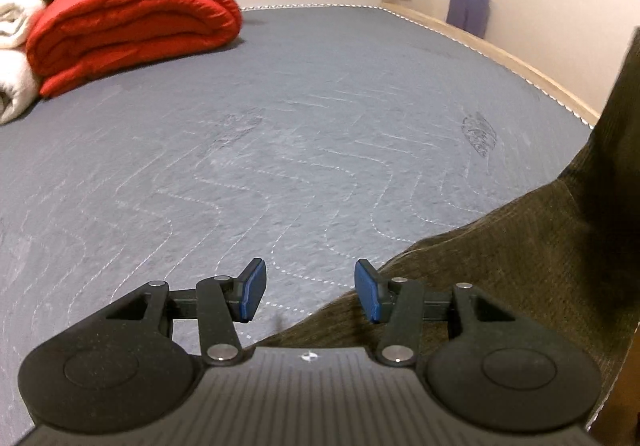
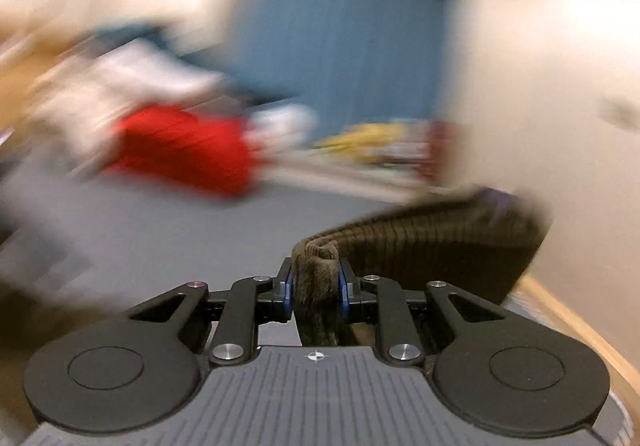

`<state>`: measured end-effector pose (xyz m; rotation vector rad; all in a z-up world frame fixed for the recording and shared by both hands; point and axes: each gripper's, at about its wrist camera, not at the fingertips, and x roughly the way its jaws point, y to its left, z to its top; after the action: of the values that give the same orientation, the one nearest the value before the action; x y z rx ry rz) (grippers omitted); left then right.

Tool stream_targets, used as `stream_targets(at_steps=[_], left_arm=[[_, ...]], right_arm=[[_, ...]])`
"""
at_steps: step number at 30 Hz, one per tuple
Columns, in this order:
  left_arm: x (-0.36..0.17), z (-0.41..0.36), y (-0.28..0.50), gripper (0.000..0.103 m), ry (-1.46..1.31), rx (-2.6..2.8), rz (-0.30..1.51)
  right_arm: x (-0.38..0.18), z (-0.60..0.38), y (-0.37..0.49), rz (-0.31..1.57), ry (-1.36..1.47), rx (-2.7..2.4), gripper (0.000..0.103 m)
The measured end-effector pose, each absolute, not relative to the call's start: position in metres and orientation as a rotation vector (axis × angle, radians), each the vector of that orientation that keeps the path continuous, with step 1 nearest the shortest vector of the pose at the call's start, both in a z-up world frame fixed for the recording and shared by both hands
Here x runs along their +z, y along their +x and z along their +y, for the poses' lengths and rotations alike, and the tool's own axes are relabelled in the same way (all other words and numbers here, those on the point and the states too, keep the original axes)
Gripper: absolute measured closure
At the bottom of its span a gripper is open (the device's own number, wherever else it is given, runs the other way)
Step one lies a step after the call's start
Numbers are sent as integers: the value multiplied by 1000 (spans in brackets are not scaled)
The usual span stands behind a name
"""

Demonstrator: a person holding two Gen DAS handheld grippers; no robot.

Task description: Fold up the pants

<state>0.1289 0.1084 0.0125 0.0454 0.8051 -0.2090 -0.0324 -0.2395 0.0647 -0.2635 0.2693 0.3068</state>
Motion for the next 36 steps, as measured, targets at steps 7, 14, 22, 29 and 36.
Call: stream_targets(at_steps=[7, 14, 22, 29, 36], left_arm=[[13, 120, 125, 48, 2, -233, 837], [1, 104, 126, 49, -167, -402, 909], [2, 62, 127, 49, -152, -497, 902], [-3, 56, 133, 48, -229, -531, 940], [0, 83, 144, 43, -423, -498, 939]], right_arm=[[-23, -110, -136, 533, -632, 885, 51], [15, -147, -107, 501, -397, 794, 40], [-3, -163, -54, 568, -380, 634, 41], [-33, -145, -41, 670, -533, 671, 66], [28, -143, -77, 398, -389, 758, 77]])
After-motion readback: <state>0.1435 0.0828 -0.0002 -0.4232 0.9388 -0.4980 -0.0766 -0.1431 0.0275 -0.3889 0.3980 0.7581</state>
